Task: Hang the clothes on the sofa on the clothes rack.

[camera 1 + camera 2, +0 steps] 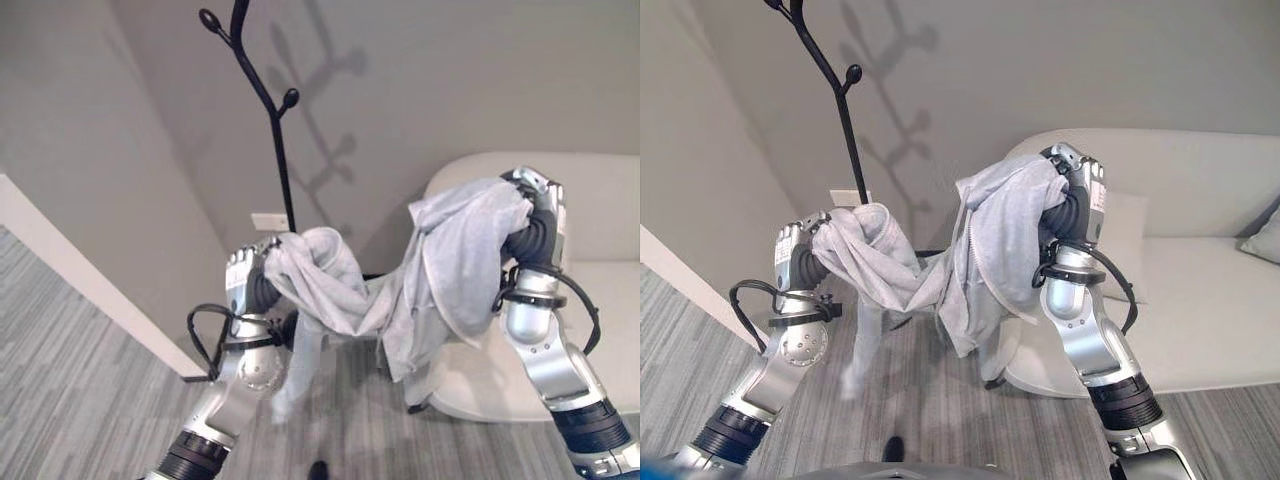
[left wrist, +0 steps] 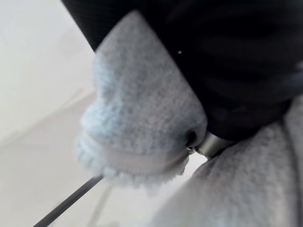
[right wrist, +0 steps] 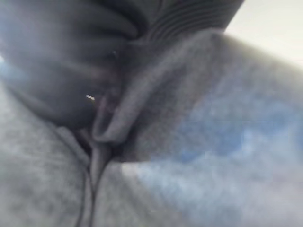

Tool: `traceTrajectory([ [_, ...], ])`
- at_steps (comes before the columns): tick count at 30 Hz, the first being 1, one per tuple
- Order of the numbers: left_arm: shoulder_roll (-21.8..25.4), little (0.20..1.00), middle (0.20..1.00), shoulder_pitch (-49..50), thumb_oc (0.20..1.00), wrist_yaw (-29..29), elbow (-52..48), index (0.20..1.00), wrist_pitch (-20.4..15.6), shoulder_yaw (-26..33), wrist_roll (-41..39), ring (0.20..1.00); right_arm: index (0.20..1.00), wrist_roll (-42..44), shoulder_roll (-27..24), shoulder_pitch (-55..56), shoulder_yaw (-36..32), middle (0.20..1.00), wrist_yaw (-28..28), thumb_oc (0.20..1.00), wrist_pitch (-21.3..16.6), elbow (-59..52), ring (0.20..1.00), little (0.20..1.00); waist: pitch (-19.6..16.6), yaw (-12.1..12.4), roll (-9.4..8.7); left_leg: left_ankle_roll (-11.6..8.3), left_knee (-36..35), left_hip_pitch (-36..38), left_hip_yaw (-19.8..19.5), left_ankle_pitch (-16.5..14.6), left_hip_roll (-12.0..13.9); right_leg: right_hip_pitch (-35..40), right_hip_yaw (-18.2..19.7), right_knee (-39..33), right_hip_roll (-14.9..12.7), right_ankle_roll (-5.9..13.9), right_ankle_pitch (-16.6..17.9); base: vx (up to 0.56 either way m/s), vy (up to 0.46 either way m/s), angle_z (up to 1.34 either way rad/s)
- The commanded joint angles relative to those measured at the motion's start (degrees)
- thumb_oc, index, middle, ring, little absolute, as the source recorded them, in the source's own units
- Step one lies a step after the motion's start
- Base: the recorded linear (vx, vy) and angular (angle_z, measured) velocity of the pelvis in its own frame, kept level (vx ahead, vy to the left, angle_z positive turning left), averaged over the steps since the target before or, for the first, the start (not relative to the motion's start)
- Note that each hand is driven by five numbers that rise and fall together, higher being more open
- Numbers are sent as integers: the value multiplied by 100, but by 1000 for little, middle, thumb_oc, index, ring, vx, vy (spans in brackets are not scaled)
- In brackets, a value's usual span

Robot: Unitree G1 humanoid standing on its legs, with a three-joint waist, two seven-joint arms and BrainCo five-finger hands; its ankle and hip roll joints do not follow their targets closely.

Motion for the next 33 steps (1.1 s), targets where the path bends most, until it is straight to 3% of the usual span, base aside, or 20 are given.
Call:
traceTrajectory([
  [1,23,200,200,-322,200,-127,-162,200,-353,1,-108,200,200,-21,-146,2,-293,200,-77,200,-217,-491,200,200,-11,-42,-401,-39,1262,-147,647,-1414,-144,518,-144,-1755,-222,168,1384,121,73,27],
  [3,18,200,200,-311,200,-155,-184,200,-368,-39,-158,200,200,-19,-169,24,-294,200,-84,200,-229,-498,200,200,-62,-17,-404,-55,1008,-164,610,-1288,-79,531,-143,-1795,-259,178,1364,127,69,30],
  [4,-2,200,200,-391,200,-146,-196,200,-383,-196,-197,200,200,-4,-169,-17,-263,200,-134,200,-254,-478,200,200,-75,36,-354,-171,478,-358,317,-799,92,572,-50,-1824,-260,180,1278,207,126,32],
  [6,-99,200,200,-644,200,-167,-111,200,-418,-435,-301,200,200,24,-218,-98,-267,200,-233,200,-245,-361,200,200,-53,36,-332,-391,-530,-698,13,-362,432,743,173,-1704,-359,167,864,375,240,18],
  [11,-206,200,200,-802,200,-143,14,200,-464,-624,-362,200,200,-17,-274,-157,-254,200,-245,200,-223,-269,200,200,-73,99,-244,-579,-709,-1053,-148,-218,690,1099,546,-1594,-591,257,611,278,246,-17],
  [14,-186,200,200,-791,200,-181,6,200,-518,-676,-378,200,200,-77,-274,-139,-257,200,-191,200,-231,-342,200,200,-113,180,-152,-619,-623,-952,-123,-74,767,1235,703,-1674,-850,380,670,298,385,-72],
  [15,-183,200,200,-768,200,-171,27,200,-550,-706,-345,200,200,-119,-238,-89,-271,200,-197,200,-248,-393,200,200,-145,171,-108,-620,-506,-931,-78,-39,749,1255,722,-1686,-991,445,757,394,560,-95],
  [16,-117,200,200,-814,200,-29,150,200,-543,-752,-332,200,200,-129,-160,-80,-213,200,-164,200,-208,-381,200,200,-166,168,-142,-591,-71,-938,65,-68,595,1190,721,-1680,-1255,595,1111,330,442,-69],
  [17,-118,200,200,-823,200,-19,165,200,-549,-757,-331,200,200,-130,-158,-86,-212,200,-166,200,-208,-375,200,200,-185,174,-168,-586,-40,-945,88,-138,575,1204,714,-1711,-1289,592,1101,279,372,-34],
  [20,187,200,200,-884,200,21,200,200,-494,-788,-108,200,200,-367,-115,-85,-396,200,-383,200,-26,-243,200,200,-296,102,-247,-435,110,-840,370,-374,392,965,835,-1490,-1654,821,1955,241,310,-10],
  [21,253,200,200,-890,200,45,168,200,-456,-760,-70,200,200,-386,-79,-87,-443,200,-418,200,35,-228,200,200,-327,129,-262,-377,86,-780,417,-449,365,903,831,-1453,-1706,848,2064,219,304,-20],
  [24,480,200,200,-967,200,228,105,200,-360,-619,10,200,200,-351,66,-167,-596,200,-673,200,140,-83,200,200,-344,133,-191,-143,38,-565,510,-552,241,586,850,-956,-1816,809,2591,165,321,-32],
  [25,645,200,200,-956,200,297,3,200,-269,-455,127,200,200,-453,95,-201,-662,200,-764,200,239,2,200,200,-320,163,-45,-20,-77,-322,639,-628,268,370,590,-565,-1921,608,2724,181,312,-37],
  [27,725,200,200,-917,200,332,-73,200,-209,-339,206,200,200,-444,125,-180,-711,200,-797,200,240,-4,200,200,-308,154,27,-2,-137,-206,680,-667,285,353,399,-461,-1970,547,2672,132,227,-43],
  [28,767,200,200,-897,200,343,-92,200,-161,-257,307,200,200,-465,131,-158,-752,200,-807,200,271,-9,200,200,-330,143,59,16,-174,-109,699,-701,271,320,291,-428,-1971,563,2689,211,273,-38],
  [30,887,200,200,-739,200,341,-202,200,-162,104,561,200,200,-597,43,57,-985,200,-815,200,251,-166,200,200,-473,24,20,48,-425,246,751,-815,43,394,202,-738,-1597,674,2619,194,197,-21],
  [31,890,200,200,-718,200,331,-224,200,-160,117,563,200,200,-597,46,73,-987,200,-806,200,251,-187,200,200,-468,20,25,50,-437,243,758,-776,48,389,210,-742,-1591,683,2636,129,99,-10],
  [32,971,200,200,-682,200,331,-276,200,-159,278,640,200,200,-633,-12,107,-1099,200,-803,200,222,-250,200,200,-525,2,26,54,-542,352,772,-800,0,330,205,-910,-1376,728,2428,223,129,-9],
  [33,1065,200,200,-704,200,359,-347,200,-129,481,700,200,200,-685,-112,87,-1237,200,-852,200,187,-310,200,200,-558,-13,62,77,-652,582,766,-878,-44,76,81,-1250,-983,765,1911,226,117,-10],
])
